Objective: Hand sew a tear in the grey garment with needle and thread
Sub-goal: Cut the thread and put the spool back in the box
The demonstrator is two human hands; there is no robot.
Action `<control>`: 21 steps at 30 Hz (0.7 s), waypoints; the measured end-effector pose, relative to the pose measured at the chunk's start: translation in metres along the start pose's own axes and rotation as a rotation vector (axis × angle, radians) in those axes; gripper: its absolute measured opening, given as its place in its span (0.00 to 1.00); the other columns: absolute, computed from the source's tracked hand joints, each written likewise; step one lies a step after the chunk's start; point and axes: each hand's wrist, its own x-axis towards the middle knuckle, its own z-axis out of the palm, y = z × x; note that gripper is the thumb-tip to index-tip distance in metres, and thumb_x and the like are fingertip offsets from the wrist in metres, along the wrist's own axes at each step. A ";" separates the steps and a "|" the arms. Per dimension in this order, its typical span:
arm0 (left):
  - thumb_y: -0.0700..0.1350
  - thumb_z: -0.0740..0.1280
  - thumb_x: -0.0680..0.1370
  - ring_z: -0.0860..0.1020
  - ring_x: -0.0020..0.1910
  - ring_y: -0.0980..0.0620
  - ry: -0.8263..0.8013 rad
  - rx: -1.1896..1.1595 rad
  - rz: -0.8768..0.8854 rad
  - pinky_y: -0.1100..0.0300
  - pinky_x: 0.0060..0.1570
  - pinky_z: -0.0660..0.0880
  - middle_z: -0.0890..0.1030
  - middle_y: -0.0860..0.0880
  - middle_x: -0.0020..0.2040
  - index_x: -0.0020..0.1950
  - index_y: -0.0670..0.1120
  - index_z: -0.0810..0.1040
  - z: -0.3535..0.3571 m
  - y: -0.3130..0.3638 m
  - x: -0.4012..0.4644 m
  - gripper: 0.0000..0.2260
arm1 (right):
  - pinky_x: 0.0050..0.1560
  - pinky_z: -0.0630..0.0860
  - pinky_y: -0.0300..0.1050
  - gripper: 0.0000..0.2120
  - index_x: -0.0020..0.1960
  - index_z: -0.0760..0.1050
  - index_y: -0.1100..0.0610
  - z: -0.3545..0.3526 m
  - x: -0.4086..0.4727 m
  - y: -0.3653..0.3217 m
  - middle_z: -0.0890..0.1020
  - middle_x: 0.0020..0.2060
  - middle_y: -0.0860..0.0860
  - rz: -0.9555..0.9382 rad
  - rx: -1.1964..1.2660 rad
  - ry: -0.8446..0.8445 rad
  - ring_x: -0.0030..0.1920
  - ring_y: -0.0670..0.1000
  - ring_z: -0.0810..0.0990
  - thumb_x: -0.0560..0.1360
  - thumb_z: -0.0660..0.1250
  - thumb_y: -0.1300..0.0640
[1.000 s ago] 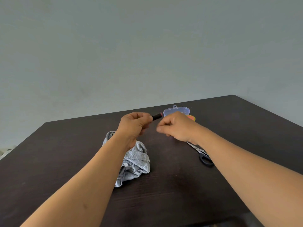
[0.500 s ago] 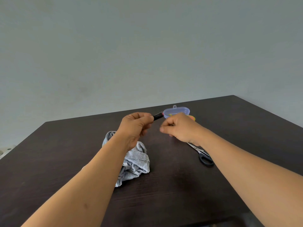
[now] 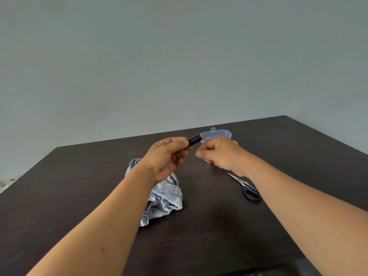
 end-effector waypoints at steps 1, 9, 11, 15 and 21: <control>0.37 0.71 0.77 0.78 0.32 0.56 0.048 0.010 0.015 0.63 0.31 0.72 0.82 0.48 0.37 0.43 0.46 0.81 0.001 -0.001 0.002 0.05 | 0.39 0.71 0.36 0.04 0.43 0.83 0.50 0.003 -0.004 -0.002 0.78 0.29 0.44 -0.007 -0.027 -0.012 0.31 0.39 0.74 0.75 0.72 0.52; 0.35 0.74 0.74 0.76 0.34 0.53 0.196 0.262 0.083 0.61 0.33 0.69 0.80 0.46 0.37 0.44 0.44 0.82 -0.001 -0.013 0.006 0.05 | 0.40 0.73 0.38 0.07 0.37 0.80 0.50 -0.001 0.004 -0.011 0.78 0.26 0.42 -0.175 -0.144 0.090 0.30 0.43 0.76 0.74 0.72 0.54; 0.35 0.74 0.74 0.77 0.35 0.52 0.171 0.298 0.082 0.61 0.33 0.69 0.81 0.47 0.37 0.45 0.44 0.82 0.000 -0.014 0.007 0.05 | 0.45 0.76 0.42 0.03 0.43 0.80 0.48 -0.002 0.007 -0.006 0.80 0.35 0.44 -0.203 -0.204 0.136 0.34 0.45 0.78 0.73 0.74 0.52; 0.35 0.74 0.74 0.77 0.36 0.52 0.135 0.325 0.079 0.60 0.32 0.69 0.81 0.48 0.37 0.45 0.44 0.82 0.006 -0.019 0.011 0.05 | 0.45 0.72 0.38 0.12 0.59 0.79 0.48 -0.007 0.006 0.005 0.79 0.41 0.42 -0.151 -0.280 0.047 0.43 0.45 0.78 0.76 0.71 0.53; 0.33 0.74 0.74 0.79 0.36 0.52 0.095 0.406 0.066 0.62 0.34 0.73 0.82 0.47 0.37 0.46 0.44 0.82 0.018 -0.033 0.027 0.07 | 0.44 0.70 0.34 0.11 0.58 0.81 0.45 -0.020 0.010 0.029 0.81 0.40 0.42 -0.053 -0.326 0.044 0.47 0.43 0.78 0.76 0.70 0.51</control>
